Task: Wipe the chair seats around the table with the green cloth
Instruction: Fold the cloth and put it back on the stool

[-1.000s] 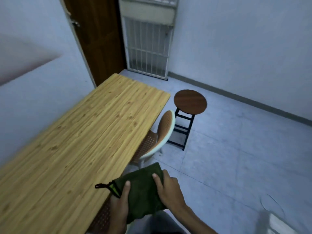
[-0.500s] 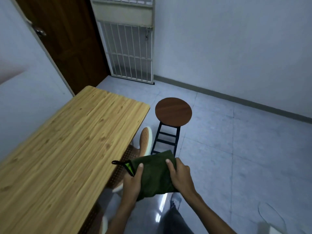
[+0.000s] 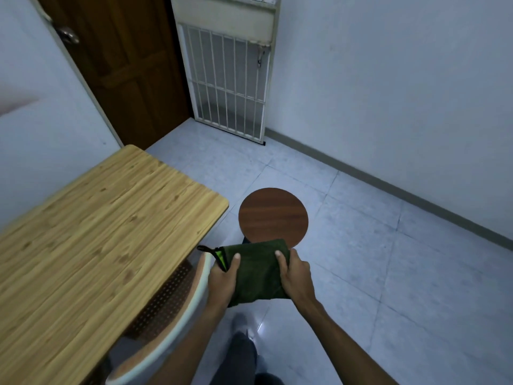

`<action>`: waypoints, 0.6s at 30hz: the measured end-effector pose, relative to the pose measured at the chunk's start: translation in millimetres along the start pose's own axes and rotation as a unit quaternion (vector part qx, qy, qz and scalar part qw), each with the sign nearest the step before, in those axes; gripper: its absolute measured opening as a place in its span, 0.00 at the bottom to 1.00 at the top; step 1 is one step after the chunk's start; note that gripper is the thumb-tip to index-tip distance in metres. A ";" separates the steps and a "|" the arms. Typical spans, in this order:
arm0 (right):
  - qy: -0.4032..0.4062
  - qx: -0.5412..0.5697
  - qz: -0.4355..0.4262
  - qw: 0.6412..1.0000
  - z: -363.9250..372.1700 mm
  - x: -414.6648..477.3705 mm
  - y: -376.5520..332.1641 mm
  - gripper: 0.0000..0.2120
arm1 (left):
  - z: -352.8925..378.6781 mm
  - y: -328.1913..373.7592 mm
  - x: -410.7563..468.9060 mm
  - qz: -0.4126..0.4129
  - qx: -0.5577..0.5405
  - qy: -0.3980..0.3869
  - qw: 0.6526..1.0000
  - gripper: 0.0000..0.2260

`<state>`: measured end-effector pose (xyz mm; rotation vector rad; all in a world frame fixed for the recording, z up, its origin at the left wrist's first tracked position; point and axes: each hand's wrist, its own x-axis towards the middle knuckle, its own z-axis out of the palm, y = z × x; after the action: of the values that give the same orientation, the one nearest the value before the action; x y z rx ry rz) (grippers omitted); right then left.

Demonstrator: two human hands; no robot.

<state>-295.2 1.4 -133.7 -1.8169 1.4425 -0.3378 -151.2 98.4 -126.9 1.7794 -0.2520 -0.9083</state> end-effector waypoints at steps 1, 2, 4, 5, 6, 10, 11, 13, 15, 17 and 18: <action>-0.007 -0.012 0.003 1.000 -2.1 13.8 2.0 0.18 | 8.3 -0.5 12.1 -0.002 0.006 0.001 1.000 0.07; -0.010 -0.025 0.004 1.000 -4.3 28.9 3.7 0.18 | 17.1 2.4 22.5 -0.008 0.018 0.001 1.000 0.09; -0.007 -0.049 0.001 0.999 -8.2 58.4 5.2 0.18 | 34.4 3.3 43.9 -0.013 0.045 0.002 0.999 0.18; -0.006 -0.065 0.004 0.998 -9.2 74.8 6.9 0.18 | 44.1 2.8 56.1 -0.009 0.051 0.001 0.999 0.20; -0.008 -0.081 0.009 0.997 -10.5 91.3 8.0 0.17 | 53.6 3.1 68.7 -0.005 0.056 0.001 0.998 0.20; -0.038 -0.138 0.035 0.989 -12.7 155.6 13.8 0.15 | 86.6 12.6 117.1 -0.013 0.094 0.012 0.995 0.09; -0.048 -0.154 0.041 0.986 -12.8 173.4 14.4 0.16 | 94.5 14.6 129.8 -0.017 0.102 0.011 0.995 0.07; -0.069 -0.177 0.049 0.980 -13.8 204.1 12.9 0.17 | 107.2 16.7 152.2 -0.023 0.115 0.008 0.993 0.08; -0.086 -0.193 0.044 0.976 -13.1 234.5 11.9 0.18 | 118.4 17.0 175.1 -0.020 0.132 0.004 0.991 0.13; -0.102 -0.210 0.034 0.972 -11.4 261.7 14.5 0.18 | 129.6 16.3 194.0 -0.024 0.147 0.001 0.989 0.16; -0.111 -0.217 0.033 0.969 -9.9 271.2 16.3 0.18 | 133.7 14.9 200.9 -0.028 0.153 0.000 0.988 0.18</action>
<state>-225.7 -251.1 -206.6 -2.0624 1.4923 0.2291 -100.8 -117.3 -223.9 2.0774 -0.3582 -0.9484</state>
